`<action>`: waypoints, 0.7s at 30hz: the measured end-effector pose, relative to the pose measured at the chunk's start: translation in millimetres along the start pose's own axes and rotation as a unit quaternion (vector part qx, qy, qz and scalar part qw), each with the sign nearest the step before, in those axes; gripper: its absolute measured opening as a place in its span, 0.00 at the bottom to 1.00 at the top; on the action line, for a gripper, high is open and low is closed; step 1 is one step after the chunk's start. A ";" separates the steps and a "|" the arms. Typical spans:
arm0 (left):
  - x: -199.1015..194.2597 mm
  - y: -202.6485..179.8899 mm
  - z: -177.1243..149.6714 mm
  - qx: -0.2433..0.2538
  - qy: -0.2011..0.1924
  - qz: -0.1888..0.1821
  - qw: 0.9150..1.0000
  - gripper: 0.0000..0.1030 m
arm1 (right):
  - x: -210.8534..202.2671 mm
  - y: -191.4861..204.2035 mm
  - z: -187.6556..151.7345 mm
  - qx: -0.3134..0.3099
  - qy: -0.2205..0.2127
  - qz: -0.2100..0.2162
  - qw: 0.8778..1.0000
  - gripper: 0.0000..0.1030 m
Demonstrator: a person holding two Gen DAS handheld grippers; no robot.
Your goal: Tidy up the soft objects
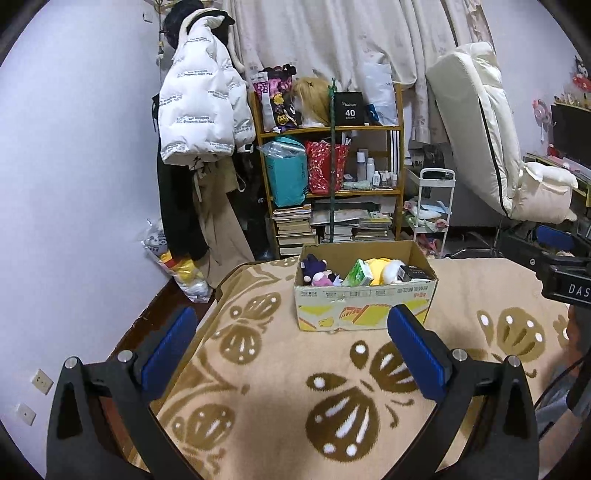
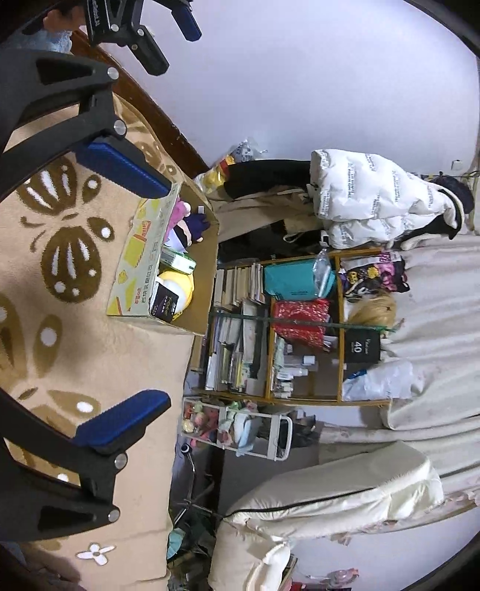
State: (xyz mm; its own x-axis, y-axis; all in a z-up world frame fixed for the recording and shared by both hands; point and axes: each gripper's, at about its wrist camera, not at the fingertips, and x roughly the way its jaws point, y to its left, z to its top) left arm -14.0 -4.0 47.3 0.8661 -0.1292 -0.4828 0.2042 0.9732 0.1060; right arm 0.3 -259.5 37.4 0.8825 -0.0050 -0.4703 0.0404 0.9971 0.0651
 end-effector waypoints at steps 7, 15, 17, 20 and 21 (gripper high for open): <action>-12.8 0.2 -16.7 0.011 -0.007 0.016 1.000 0.99 | -18.2 -1.8 -11.3 0.009 -0.006 -0.007 1.000 1.00; -5.9 2.7 -31.2 -0.003 -0.007 0.022 1.000 0.99 | -24.0 -6.6 -23.8 0.017 -0.021 -0.014 1.000 1.00; -2.8 3.8 -34.2 -0.001 -0.004 0.023 1.000 0.99 | -21.9 -9.5 -25.8 0.023 -0.016 -0.011 1.000 1.00; 2.3 3.2 -36.9 0.001 0.000 0.024 1.000 0.99 | -17.5 -11.3 -27.0 0.028 -0.014 -0.011 0.999 1.00; 4.0 3.0 -37.2 0.002 0.000 0.026 1.000 0.99 | -15.0 -11.3 -27.7 0.027 -0.012 -0.014 0.999 1.00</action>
State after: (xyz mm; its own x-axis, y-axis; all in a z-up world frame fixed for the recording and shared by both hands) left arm -27.0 5.5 13.3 0.8756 -0.0777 -0.4768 0.1598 0.9780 0.1340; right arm -26.3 -268.6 19.4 0.8915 -0.0354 -0.4517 0.0904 0.9908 0.1007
